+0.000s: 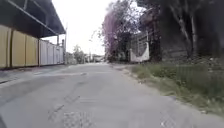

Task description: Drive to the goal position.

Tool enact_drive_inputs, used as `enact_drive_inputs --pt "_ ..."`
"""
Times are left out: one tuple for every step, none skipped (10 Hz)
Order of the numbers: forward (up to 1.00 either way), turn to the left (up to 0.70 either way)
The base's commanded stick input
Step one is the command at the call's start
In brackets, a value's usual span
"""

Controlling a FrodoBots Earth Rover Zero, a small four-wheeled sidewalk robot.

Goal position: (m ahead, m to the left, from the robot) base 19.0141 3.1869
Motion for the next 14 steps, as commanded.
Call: enact_drive_inputs --pt "1.00 0.00" --pt "1.00 -0.01" --pt "1.00 -0.02" --pt "1.00 -0.03" --pt "1.00 -0.02" --pt "1.00 -0.02" --pt "1.00 -0.02" --pt "1.00 -0.01" --pt "1.00 0.00" --pt "1.00 0.00" --pt "1.00 0.00" --pt "1.00 0.00" --pt "1.00 0.00" --pt "1.00 0.00"
